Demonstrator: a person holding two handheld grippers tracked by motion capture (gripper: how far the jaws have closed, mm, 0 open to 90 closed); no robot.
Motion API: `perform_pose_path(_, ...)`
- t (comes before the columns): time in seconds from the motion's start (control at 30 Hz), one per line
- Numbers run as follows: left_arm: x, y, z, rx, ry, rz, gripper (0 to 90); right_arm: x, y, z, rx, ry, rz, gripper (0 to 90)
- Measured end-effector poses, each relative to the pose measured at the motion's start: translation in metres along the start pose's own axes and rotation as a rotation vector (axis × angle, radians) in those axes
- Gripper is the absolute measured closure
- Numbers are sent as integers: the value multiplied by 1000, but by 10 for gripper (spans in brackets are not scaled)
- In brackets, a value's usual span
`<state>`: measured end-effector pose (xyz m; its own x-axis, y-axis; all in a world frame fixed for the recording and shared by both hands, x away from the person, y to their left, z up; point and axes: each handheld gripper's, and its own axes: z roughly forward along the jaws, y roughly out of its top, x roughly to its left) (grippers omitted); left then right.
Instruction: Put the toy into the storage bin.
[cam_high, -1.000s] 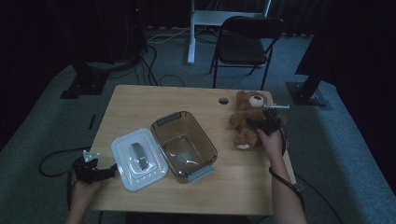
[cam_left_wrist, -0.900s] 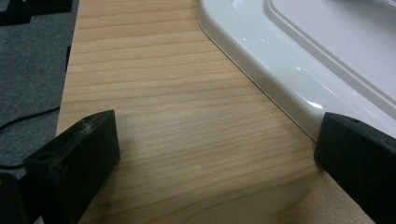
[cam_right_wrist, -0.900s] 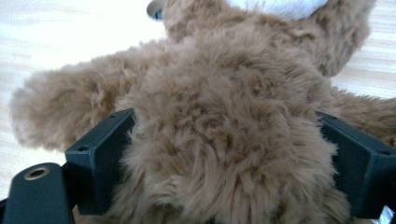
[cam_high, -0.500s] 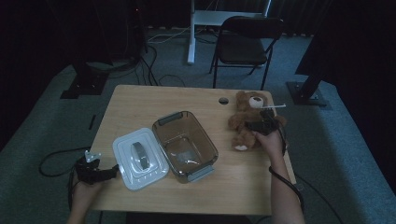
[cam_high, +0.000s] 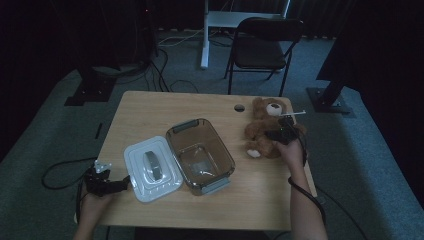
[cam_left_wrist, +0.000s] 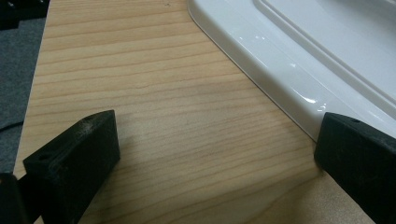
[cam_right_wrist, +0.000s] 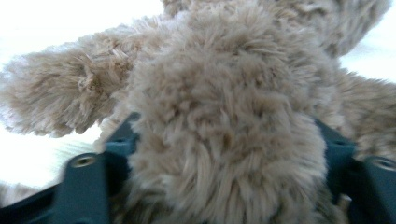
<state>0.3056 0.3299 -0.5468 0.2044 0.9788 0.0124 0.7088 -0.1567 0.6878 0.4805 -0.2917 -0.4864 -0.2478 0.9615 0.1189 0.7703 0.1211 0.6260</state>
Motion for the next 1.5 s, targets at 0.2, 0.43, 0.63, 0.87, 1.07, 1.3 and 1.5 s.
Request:
perform_pose_path(0.2,0,1,1,1,-5,7,5,5,-1,-6,-26,-39,-44,489)
perform_pose_path(0.43,0,1,1,1,-5,7,5,2,1,-17,-52,-35,-7,590)
perform_pose_path(0.63,0,1,1,1,-5,7,5,2,-3,-31,-88,-45,-27,615)
perform_pose_path(0.87,0,1,1,1,-5,7,5,7,-7,-60,-150,-35,-42,615)
perform_pose_path(1.07,0,2,1,1,-8,8,5,18,-1,-90,-203,-35,-64,615)
perform_pose_path(1.3,0,1,1,1,-8,8,5,41,7,-120,-256,0,-112,614)
perform_pose_path(1.5,1,2,2,1,-9,9,5,72,15,-144,-306,48,-182,614)
